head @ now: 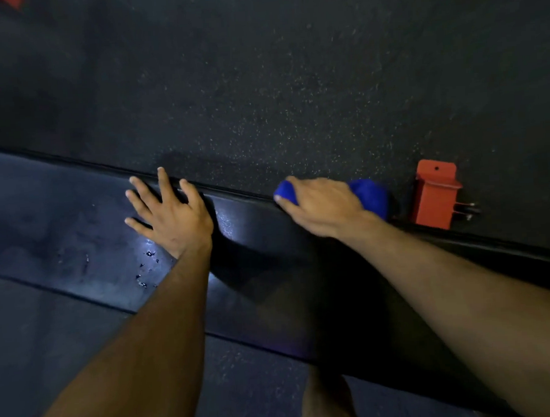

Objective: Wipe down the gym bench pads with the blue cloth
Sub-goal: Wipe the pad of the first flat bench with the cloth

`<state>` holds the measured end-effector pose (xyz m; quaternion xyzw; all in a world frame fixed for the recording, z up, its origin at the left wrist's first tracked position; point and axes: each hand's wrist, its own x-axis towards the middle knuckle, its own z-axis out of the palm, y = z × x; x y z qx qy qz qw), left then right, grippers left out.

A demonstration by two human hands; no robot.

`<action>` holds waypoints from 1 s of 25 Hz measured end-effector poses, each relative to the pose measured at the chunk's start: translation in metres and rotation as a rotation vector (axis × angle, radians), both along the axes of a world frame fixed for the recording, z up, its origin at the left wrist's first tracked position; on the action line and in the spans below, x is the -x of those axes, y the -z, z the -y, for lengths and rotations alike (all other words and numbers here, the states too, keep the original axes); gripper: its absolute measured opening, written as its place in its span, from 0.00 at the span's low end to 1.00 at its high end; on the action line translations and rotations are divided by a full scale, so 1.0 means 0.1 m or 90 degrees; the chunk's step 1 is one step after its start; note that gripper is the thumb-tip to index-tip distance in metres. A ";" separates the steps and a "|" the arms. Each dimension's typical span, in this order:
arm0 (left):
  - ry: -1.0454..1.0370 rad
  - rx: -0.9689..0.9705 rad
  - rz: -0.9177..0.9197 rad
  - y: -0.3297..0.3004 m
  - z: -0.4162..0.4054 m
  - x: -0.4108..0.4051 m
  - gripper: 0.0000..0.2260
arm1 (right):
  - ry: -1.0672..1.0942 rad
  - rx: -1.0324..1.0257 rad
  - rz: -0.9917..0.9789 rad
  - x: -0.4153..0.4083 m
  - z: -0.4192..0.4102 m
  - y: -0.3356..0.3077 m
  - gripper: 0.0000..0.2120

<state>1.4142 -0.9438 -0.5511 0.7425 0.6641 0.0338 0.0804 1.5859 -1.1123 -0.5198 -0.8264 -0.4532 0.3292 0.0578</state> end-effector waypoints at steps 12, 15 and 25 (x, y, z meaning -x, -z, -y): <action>0.076 0.049 0.018 -0.14 -0.05 0.07 0.27 | 0.113 0.164 -0.004 -0.35 1.11 -0.39 0.27; 0.508 0.051 0.066 -0.23 0.18 -0.30 0.28 | 0.132 0.146 0.059 -0.31 1.01 -0.31 0.25; 0.916 0.129 0.092 -0.04 0.87 -0.78 0.25 | 0.216 -0.055 0.102 -0.51 1.10 -0.12 0.22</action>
